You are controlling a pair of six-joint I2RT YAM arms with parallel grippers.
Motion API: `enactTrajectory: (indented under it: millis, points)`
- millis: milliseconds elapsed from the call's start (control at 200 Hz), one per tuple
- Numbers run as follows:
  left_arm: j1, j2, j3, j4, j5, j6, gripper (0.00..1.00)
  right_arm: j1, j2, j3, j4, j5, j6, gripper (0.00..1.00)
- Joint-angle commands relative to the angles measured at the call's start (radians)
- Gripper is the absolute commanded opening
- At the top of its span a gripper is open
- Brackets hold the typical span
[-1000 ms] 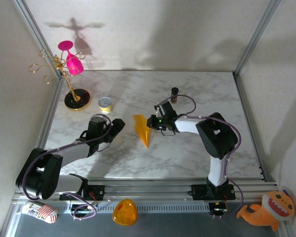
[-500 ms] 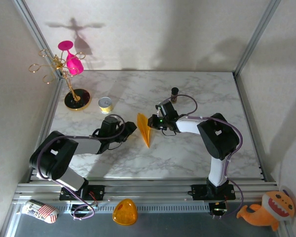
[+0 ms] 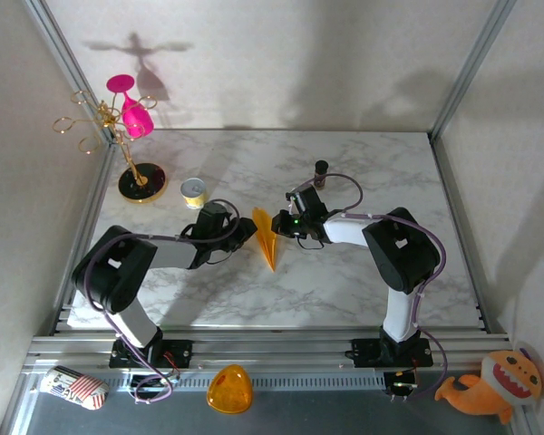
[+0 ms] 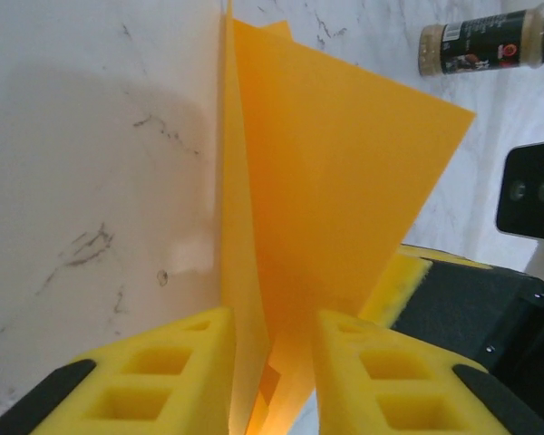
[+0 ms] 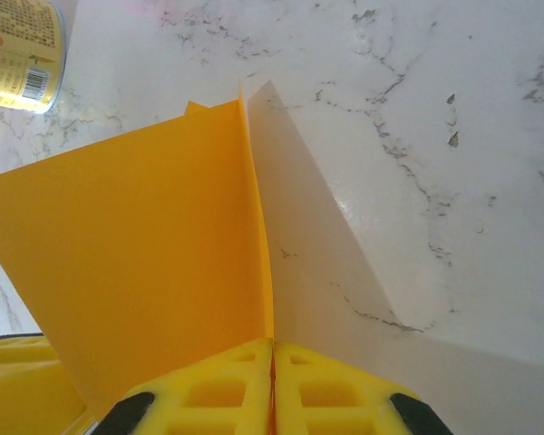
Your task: Fold a paper plane with a square sheet of paper (pick it up from the middle)
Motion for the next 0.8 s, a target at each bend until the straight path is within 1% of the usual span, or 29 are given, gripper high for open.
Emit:
enactTrajectory:
  millis: [0,165,325,456,476,541,666,796]
  points:
    - [-0.009,0.039,0.051,-0.072,0.008,0.052,0.24,-0.004,-0.006,-0.008,0.000,-0.008,-0.013,0.10]
    - [-0.009,0.076,0.106,-0.162,-0.030,0.090,0.15,-0.006,-0.014,-0.009,-0.005,-0.001,-0.013,0.10]
    - [-0.007,0.071,0.115,-0.187,-0.073,0.081,0.00,-0.018,-0.037,-0.020,-0.001,0.013,-0.004,0.10]
    - [-0.006,0.025,0.087,-0.173,-0.129,0.052,0.00,-0.033,-0.063,-0.045,0.019,0.030,0.017,0.09]
    - [-0.007,0.018,0.082,-0.142,-0.135,0.044,0.00,-0.035,-0.066,-0.048,0.021,0.034,0.021,0.09]
    - [-0.006,-0.001,0.059,-0.114,-0.154,0.023,0.00,-0.039,-0.069,-0.063,0.028,0.042,0.032,0.09]
    - [-0.006,-0.010,0.034,-0.092,-0.175,0.003,0.00,-0.045,-0.070,-0.087,0.041,0.051,0.053,0.09]
    - [-0.006,0.005,0.023,-0.087,-0.172,-0.012,0.00,-0.046,-0.066,-0.099,0.044,0.054,0.069,0.10]
